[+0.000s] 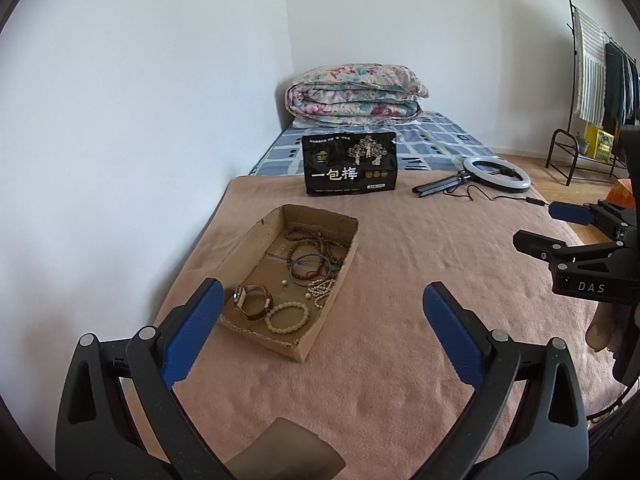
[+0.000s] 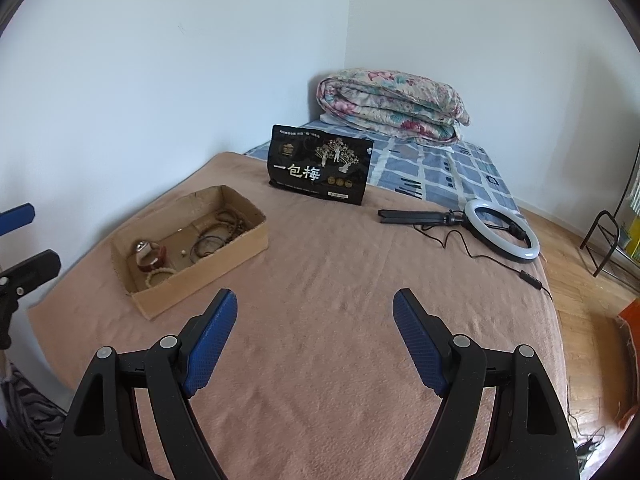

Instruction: Organize jewelry

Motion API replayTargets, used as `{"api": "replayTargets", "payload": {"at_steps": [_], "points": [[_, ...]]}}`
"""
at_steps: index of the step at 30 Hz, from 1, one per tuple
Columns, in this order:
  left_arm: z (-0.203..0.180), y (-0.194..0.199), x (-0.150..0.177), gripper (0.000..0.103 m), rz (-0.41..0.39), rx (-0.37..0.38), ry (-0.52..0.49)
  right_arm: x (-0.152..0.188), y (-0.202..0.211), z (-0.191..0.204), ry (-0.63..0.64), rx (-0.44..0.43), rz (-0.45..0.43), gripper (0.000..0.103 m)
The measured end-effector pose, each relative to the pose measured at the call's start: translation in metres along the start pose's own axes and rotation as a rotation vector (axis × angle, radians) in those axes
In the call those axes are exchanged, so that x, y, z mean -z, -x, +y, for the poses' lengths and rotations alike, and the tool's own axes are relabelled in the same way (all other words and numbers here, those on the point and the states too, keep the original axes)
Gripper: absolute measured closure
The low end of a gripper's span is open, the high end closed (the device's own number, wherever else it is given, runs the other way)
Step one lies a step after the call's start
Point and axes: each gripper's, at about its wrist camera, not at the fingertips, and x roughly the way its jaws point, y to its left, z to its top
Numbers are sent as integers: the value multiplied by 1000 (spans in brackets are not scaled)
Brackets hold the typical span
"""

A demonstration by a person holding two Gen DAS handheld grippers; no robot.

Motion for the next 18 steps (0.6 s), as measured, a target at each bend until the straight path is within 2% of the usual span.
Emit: {"api": "replayTargets", "payload": {"at_steps": [18], "points": [[7, -3, 0, 1, -1, -14, 21, 9, -7, -8, -13, 27, 42, 23]]}}
